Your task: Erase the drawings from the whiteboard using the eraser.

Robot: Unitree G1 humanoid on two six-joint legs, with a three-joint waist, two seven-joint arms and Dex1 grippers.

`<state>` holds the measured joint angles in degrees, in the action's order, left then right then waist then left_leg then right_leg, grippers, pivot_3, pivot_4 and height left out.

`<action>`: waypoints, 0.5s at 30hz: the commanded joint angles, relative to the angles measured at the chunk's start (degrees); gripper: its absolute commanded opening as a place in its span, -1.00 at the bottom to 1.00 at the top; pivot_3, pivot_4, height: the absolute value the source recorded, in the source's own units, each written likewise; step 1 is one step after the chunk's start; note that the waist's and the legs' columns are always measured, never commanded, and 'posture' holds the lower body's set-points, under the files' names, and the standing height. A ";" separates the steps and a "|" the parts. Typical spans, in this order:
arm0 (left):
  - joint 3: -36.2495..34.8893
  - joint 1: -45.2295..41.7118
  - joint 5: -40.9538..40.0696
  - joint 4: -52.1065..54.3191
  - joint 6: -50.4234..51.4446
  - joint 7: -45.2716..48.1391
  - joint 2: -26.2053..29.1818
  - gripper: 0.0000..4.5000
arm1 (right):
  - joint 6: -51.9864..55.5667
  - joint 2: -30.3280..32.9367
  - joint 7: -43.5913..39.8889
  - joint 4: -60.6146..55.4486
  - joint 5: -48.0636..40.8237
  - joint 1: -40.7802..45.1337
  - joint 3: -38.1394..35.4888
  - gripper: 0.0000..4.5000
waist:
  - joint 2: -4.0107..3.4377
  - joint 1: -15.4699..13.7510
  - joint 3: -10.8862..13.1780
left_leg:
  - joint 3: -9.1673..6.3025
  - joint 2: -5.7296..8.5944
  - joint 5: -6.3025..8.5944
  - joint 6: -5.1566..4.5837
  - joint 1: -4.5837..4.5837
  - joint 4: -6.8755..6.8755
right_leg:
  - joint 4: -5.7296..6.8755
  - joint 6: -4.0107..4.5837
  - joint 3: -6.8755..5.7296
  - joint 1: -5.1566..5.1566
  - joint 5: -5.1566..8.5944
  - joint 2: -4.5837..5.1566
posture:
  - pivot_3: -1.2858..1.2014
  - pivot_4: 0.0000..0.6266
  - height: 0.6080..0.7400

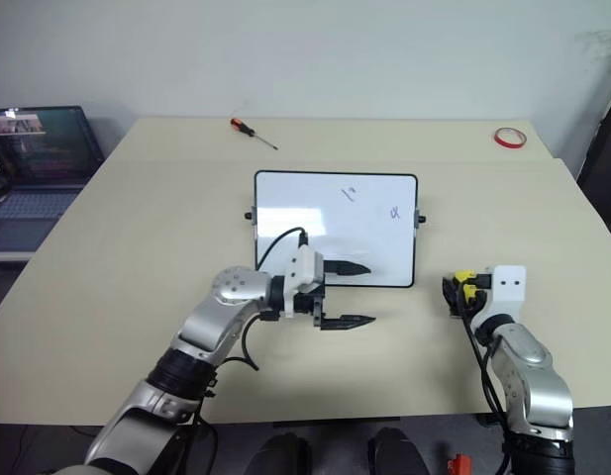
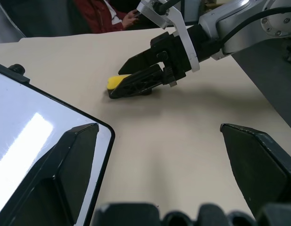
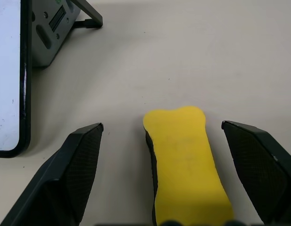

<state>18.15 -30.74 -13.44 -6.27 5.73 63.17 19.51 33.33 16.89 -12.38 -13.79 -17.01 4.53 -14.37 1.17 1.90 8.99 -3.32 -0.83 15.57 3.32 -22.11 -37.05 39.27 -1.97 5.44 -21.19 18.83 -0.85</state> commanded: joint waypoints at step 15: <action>-1.16 -0.45 -0.56 1.92 -0.93 -0.11 -0.42 1.00 | 0.16 -0.02 1.15 -0.63 -0.62 -0.55 -1.05 0.96 | 0.00 0.03 0.00 | 0.01 0.01 0.00 0.00 0.01 0.00 | 0.03 0.00 0.01 -0.01 0.00 0.00 | 0.03 -0.52 1.00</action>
<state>18.15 -30.76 -13.44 -6.28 5.67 63.14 19.30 33.72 16.71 -11.23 -13.38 -17.03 3.75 -14.43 1.17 1.92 8.99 -3.31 -0.82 15.57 3.32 -22.10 -37.05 39.31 -1.97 5.44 -21.20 18.83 -0.85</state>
